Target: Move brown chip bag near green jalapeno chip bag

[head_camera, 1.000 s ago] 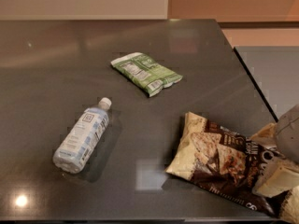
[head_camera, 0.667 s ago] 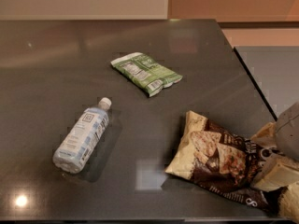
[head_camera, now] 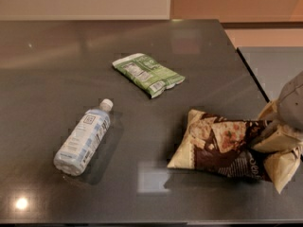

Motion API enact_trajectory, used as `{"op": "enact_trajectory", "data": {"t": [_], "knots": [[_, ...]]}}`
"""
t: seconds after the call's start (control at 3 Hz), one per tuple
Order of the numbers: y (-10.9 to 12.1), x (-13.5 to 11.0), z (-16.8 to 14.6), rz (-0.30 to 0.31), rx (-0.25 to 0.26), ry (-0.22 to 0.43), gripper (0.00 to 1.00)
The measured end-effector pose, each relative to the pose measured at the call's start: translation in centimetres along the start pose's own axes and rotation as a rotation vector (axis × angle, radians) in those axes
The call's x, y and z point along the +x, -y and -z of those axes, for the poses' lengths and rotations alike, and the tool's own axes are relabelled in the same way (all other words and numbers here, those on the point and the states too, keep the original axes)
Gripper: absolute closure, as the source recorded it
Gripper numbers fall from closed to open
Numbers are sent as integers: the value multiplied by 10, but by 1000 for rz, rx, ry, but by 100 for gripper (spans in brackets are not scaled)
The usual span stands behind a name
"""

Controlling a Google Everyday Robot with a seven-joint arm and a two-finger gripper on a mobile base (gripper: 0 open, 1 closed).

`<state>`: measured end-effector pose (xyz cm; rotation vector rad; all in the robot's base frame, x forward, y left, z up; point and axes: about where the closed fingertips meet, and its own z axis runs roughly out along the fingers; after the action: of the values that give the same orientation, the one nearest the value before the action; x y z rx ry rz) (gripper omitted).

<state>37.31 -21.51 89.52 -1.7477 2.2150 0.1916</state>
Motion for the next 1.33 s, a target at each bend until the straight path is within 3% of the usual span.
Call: {"op": "enact_trajectory", "data": {"t": [0.67, 1.33], "knots": [[72, -34, 28, -26, 41, 123, 100], [136, -59, 24, -53, 58, 227, 100]]}}
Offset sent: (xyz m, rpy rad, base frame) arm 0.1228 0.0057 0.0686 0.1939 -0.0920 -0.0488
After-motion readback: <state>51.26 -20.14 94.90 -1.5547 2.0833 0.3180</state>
